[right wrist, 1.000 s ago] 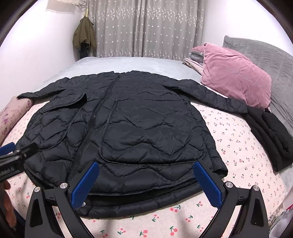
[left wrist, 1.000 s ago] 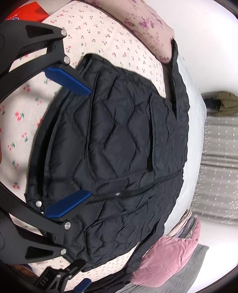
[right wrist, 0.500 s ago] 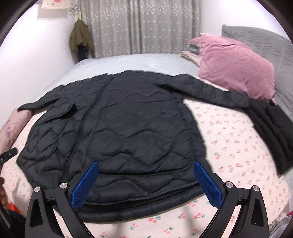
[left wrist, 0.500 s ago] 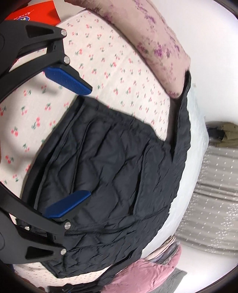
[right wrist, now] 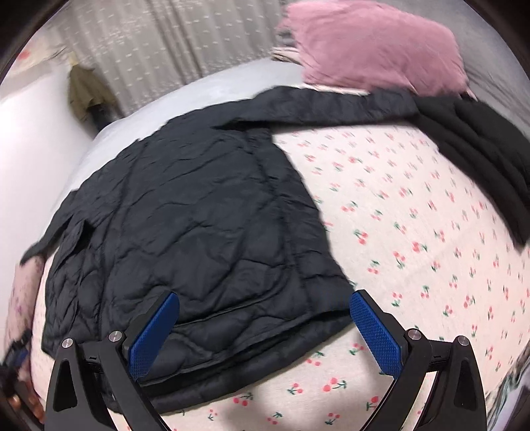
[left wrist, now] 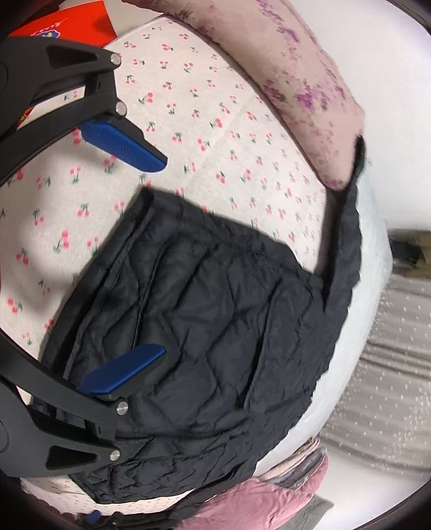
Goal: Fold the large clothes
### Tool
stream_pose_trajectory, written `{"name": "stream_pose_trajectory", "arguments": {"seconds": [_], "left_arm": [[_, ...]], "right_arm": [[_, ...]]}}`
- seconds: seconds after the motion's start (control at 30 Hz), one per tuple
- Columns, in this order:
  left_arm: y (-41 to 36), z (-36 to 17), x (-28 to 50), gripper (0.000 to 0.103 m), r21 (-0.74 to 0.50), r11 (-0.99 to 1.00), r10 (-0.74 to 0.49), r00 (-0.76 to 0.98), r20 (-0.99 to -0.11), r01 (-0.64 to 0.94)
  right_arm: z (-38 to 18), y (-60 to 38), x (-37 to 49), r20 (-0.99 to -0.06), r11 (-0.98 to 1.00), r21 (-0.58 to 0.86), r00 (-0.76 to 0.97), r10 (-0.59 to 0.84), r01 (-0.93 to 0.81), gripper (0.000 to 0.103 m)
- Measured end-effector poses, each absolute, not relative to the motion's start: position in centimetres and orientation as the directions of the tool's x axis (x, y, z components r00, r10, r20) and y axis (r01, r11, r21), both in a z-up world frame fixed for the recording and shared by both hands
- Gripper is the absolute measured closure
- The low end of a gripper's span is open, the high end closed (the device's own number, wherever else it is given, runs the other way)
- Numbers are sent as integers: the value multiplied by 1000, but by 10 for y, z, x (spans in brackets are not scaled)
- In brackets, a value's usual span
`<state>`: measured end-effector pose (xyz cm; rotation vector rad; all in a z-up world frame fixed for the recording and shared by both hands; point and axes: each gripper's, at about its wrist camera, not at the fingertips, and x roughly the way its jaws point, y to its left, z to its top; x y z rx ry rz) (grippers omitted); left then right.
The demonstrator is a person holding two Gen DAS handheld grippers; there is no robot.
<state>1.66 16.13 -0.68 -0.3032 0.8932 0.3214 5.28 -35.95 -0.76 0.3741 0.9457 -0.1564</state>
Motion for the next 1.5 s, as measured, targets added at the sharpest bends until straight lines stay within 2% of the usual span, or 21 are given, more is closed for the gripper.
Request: {"name": "stream_pose_trajectory", "arguments": {"seconds": [0.17, 0.37, 0.47, 0.5, 0.53, 0.57, 0.6, 0.63, 0.7, 0.97, 1.13, 1.27, 1.3, 1.37, 1.4, 1.43, 1.5], "left_arm": [[198, -15, 11, 1, -195, 844, 145, 562, -814, -500], [204, -31, 19, 17, -190, 837, 121, 513, -850, -513], [200, -43, 29, 40, -198, 848, 76, 482, -873, -492], [200, -48, 33, 58, -205, 851, 52, 466, -883, -484], [198, -54, 37, 70, -220, 849, 23, 449, -893, -480], [198, -56, 37, 72, -225, 846, 16, 445, -895, -483], [196, -56, 36, 80, -225, 844, 21, 450, -893, -487], [193, -53, 35, 91, -218, 847, 33, 457, -889, -485], [184, -49, 34, 93, -178, 865, 70, 465, -883, -469], [183, -28, 19, 95, -129, 903, 113, 516, -849, -410], [198, -31, 13, 95, -156, 907, 68, 503, -862, -390], [202, -22, 10, 94, -131, 925, 85, 528, -845, -357], [200, -19, 10, 91, -126, 926, 90, 532, -842, -355], [207, -13, 12, 70, -153, 916, 84, 548, -832, -372], [211, -9, 12, 53, -177, 907, 77, 562, -823, -383], [212, -6, 10, 49, -204, 896, 76, 588, -805, -395], [209, 3, 11, 49, -218, 885, 101, 626, -773, -411]], "right_arm": [[-22, -396, 51, -827, 845, 350, 556, 77, 404, 0], [-41, -400, 61, -842, 820, 404, 515, 161, 405, 6], [-53, -400, 67, -848, 804, 432, 487, 209, 408, 12], [-55, -400, 67, -848, 804, 431, 487, 207, 409, 14], [-54, -402, 67, -846, 811, 422, 498, 191, 406, 30], [-52, -402, 67, -842, 818, 411, 510, 172, 402, 73], [-50, -406, 66, -832, 814, 421, 529, 169, 401, 92], [-49, -409, 63, -820, 801, 440, 546, 174, 405, 94], [-44, -410, 58, -805, 796, 450, 570, 167, 403, 96], [-12, -400, 21, -738, 817, 457, 662, 129, 351, 98], [0, -405, 2, -705, 810, 477, 699, 122, 340, 98], [10, -392, -1, -712, 871, 405, 694, 110, 277, 98], [10, -387, 4, -718, 885, 384, 688, 109, 261, 97], [9, -387, 12, -725, 897, 352, 684, 81, 266, 94], [8, -392, 13, -723, 890, 360, 687, 76, 280, 93], [7, -400, 14, -713, 873, 384, 697, 73, 301, 89], [4, -417, 14, -687, 827, 451, 723, 80, 337, 80]]}}
